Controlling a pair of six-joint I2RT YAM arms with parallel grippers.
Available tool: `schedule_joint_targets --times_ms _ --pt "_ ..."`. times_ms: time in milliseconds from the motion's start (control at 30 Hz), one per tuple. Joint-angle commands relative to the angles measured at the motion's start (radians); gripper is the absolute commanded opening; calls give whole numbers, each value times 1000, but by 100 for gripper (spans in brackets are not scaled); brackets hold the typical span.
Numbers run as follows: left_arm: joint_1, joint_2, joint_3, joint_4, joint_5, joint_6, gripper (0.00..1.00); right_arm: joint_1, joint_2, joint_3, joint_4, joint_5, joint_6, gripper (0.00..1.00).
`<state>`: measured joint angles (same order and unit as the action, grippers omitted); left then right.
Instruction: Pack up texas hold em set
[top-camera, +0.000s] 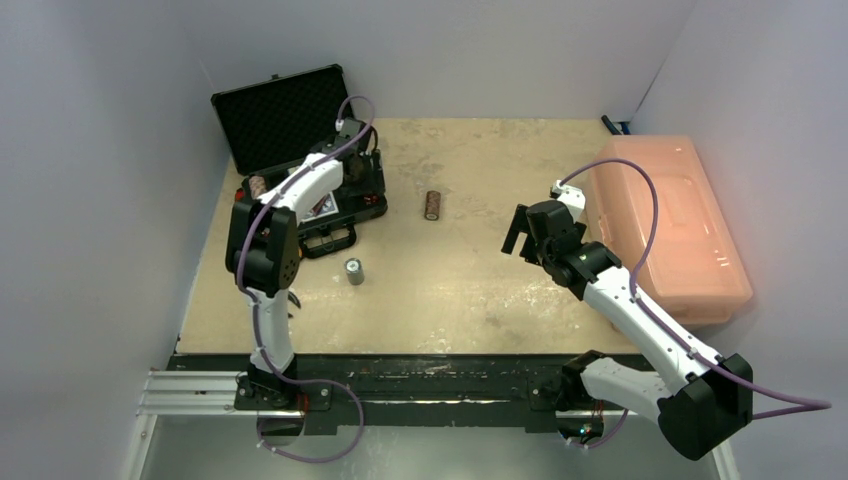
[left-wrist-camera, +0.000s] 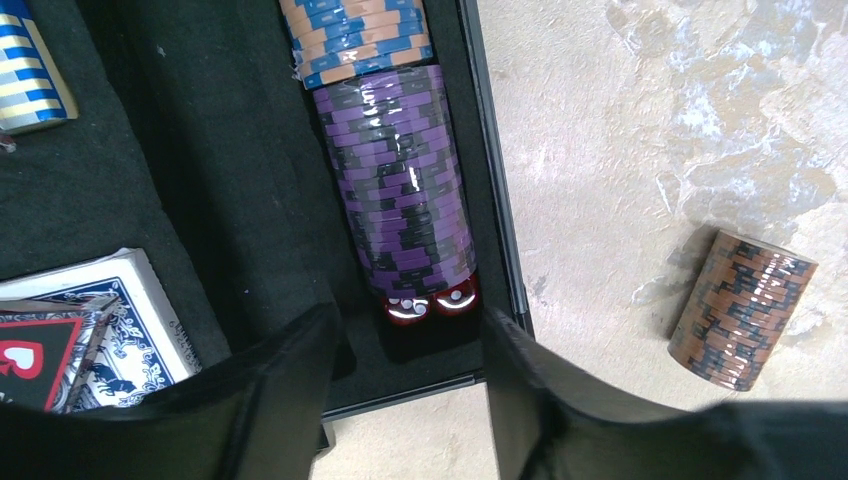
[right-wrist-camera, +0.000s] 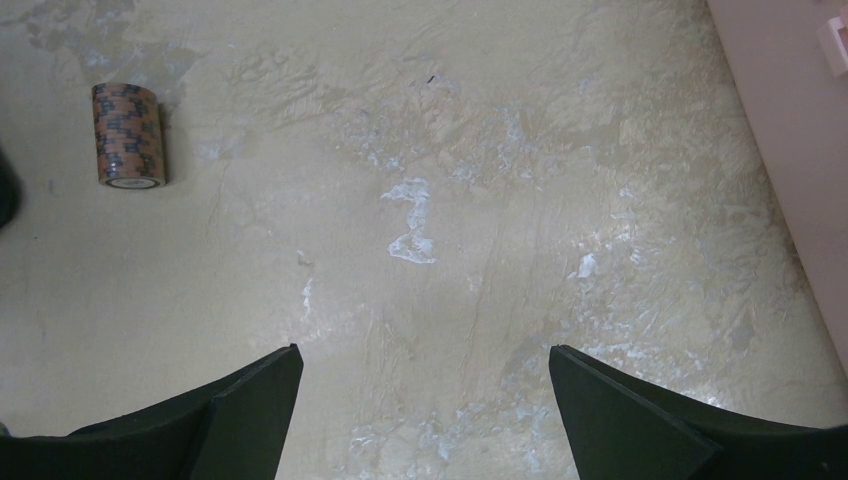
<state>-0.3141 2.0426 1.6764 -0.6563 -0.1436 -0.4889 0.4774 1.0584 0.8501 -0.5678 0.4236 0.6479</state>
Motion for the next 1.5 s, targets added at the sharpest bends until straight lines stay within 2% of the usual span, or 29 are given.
schedule_joint_targets --times_ms 0,133,333,700,967,1467 --pt "8 -128 -55 78 5 19 78 -2 -9 -3 15 -1 -1 99" --pt "9 -207 -126 120 6 27 90 -3 -12 -5 19 -14 -7 99" --pt "9 -360 -255 187 -11 30 100 -3 -23 -11 39 -50 -23 99" --pt "19 -728 -497 215 -19 -10 100 -3 -1 -12 68 -146 -61 99" --pt "20 -922 -536 54 -68 20 100 -1 22 8 102 -232 -65 99" --pt "20 -1294 -667 -198 -124 119 99 17 109 95 65 -234 -33 99"
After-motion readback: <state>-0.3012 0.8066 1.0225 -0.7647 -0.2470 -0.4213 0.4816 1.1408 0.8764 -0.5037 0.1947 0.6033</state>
